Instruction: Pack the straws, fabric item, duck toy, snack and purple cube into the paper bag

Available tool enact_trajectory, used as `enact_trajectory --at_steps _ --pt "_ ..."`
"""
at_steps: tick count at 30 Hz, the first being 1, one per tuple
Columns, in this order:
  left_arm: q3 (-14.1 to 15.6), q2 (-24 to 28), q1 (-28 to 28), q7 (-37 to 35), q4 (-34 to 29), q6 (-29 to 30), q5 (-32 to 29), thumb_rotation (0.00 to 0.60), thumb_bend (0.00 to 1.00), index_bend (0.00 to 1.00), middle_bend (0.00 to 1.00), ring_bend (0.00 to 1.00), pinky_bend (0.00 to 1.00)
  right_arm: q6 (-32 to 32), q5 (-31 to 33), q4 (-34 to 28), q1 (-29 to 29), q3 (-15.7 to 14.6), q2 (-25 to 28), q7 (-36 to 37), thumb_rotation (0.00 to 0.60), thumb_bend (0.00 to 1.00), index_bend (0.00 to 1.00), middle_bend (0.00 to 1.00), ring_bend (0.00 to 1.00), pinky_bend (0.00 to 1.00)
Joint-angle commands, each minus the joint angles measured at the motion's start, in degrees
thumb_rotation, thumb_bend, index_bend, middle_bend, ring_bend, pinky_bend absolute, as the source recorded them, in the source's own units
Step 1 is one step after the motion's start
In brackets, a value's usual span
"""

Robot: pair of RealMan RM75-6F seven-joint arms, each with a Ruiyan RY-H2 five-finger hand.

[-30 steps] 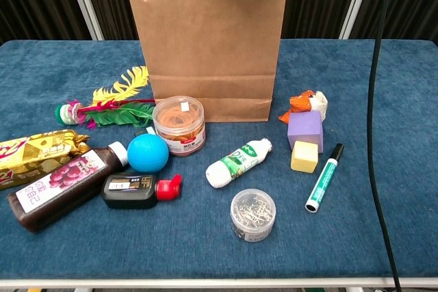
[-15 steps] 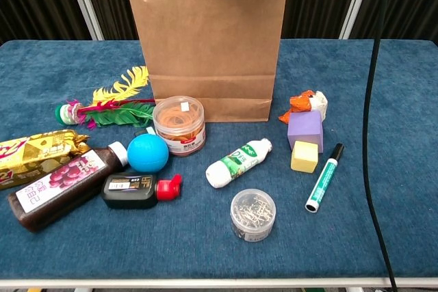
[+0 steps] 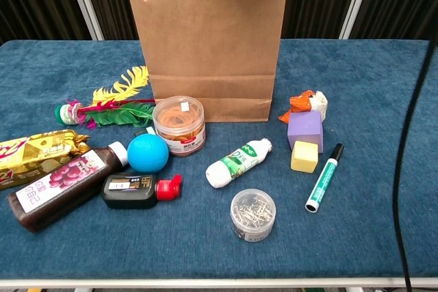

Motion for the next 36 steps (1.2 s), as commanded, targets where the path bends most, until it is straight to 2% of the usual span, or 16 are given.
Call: enact_trajectory --at_steps 1,11,19,22,29,36 --pt "0.10 0.14 0.20 0.12 -0.10 0.15 -0.06 0.600 0.06 0.08 0.03 0.00 0.17 -2.07 2.68 0.46 1.68 -2.18 0.10 -0.98 0.600 0.00 0.20 0.24 0.13 0.32" --pt "0.07 0.19 0.32 -0.54 0.31 -0.18 -0.58 0.600 0.06 0.08 0.03 0.00 0.17 -6.53 5.90 8.53 4.80 -5.54 -5.53 0.07 0.600 0.00 0.20 0.22 0.11 0.32" --pt "0.08 0.18 0.31 -1.07 0.75 -0.22 -0.54 0.600 0.06 0.08 0.03 0.00 0.17 -10.48 7.98 11.27 5.77 -7.33 -6.89 1.76 0.600 0.00 0.19 0.22 0.10 0.32" --pt "0.08 0.17 0.29 -1.00 0.71 -0.20 -0.50 0.600 0.06 0.08 0.03 0.00 0.17 -10.42 6.65 10.36 5.72 -6.69 -6.31 2.68 0.600 0.00 0.18 0.22 0.10 0.32" --pt "0.14 0.12 0.24 -0.85 0.50 -0.15 -0.31 0.600 0.06 0.08 0.03 0.00 0.17 -6.61 0.54 5.38 4.03 -3.01 -3.14 5.49 0.600 0.00 0.18 0.23 0.10 0.32" --pt "0.22 0.23 0.12 -0.38 0.02 -0.05 0.01 0.600 0.06 0.08 0.03 0.00 0.17 -4.23 -2.00 1.00 2.42 -0.62 0.60 7.64 0.600 0.00 0.18 0.23 0.10 0.32"
